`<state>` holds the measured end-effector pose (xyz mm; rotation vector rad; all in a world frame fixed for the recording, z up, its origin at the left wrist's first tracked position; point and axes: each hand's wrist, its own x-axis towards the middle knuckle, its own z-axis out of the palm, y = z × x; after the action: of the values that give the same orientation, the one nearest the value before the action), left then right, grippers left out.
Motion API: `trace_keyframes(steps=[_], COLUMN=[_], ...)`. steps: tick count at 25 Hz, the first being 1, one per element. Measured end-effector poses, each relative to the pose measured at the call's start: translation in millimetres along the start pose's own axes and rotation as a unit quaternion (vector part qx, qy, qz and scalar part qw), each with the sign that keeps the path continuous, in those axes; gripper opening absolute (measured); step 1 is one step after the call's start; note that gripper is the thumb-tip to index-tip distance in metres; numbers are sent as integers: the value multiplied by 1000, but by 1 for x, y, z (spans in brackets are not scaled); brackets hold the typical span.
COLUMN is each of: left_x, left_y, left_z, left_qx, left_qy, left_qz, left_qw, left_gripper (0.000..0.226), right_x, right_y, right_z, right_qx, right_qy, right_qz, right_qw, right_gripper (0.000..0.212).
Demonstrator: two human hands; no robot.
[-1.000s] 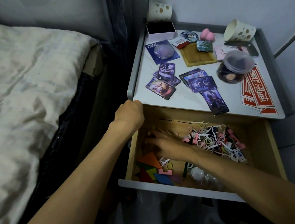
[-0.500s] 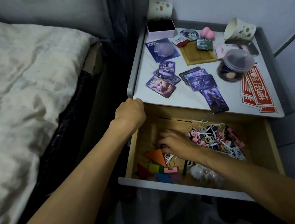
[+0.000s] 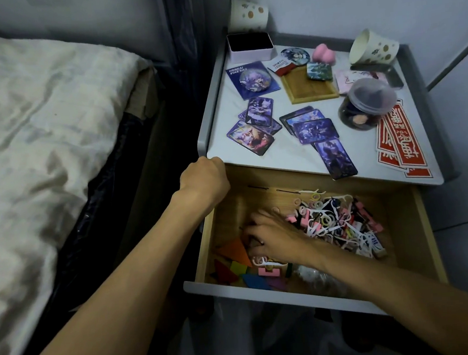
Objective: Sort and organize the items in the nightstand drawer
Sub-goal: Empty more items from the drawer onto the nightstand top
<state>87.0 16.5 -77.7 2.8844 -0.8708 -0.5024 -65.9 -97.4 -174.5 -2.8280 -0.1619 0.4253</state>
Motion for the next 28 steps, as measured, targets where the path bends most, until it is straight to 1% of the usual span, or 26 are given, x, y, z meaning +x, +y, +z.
trace_keyframes(steps=[3,6,8,11,13,15,19,20,21,22,23,24,25,26,28], left_x=[0,0,0,-1,-1,0,-1,-1,-1,-1,-1,0,0,1,1], left_y=[1,1,1,1,1,2,3,2,2,2,2,2,1,1,0], left_z=[0,0,-1,0,2,4,7,7,7,8,8,8,8,8,7], left_qx=[0,1,5,15,23,25,34,38,40,41,40,38,37,36,29], left_qy=[-2,-5,-4,1,3,2,13,17,20,22,22,22,21,20,16], left_qz=[-2,-1,1,0,1,6,12,13,13,14,14,15,16,16,17], left_qw=[1000,1000,1000,1000,1000,1000,999,999,999,999,999,999,999,999,999], left_gripper=[30,29,29,30,26,22,16,14,13,12,12,12,12,13,14], right_x=[6,6,4,-6,-17,-26,-38,-37,-32,-25,-14,-3,8,17,27], right_y=[-14,-14,-9,4,12,19,29,30,33,34,35,35,33,31,24], right_z=[8,10,8,6,4,0,-17,-22,-25,-27,-29,-29,-29,-24,-10], right_qx=[4,47,75,98,111,102,55,46,32,14,-1,-9,-18,-35,-63], right_qy=[17,-3,-13,-30,-35,-42,-105,-89,-43,20,82,124,144,143,142], right_qz=[-23,-29,-27,-14,-6,-12,-28,-27,-24,-10,19,64,107,137,154], right_qw=[1000,998,997,995,993,994,992,995,998,1000,996,990,984,980,976], right_gripper=[40,43,40,25,14,9,8,10,14,17,21,27,32,36,44])
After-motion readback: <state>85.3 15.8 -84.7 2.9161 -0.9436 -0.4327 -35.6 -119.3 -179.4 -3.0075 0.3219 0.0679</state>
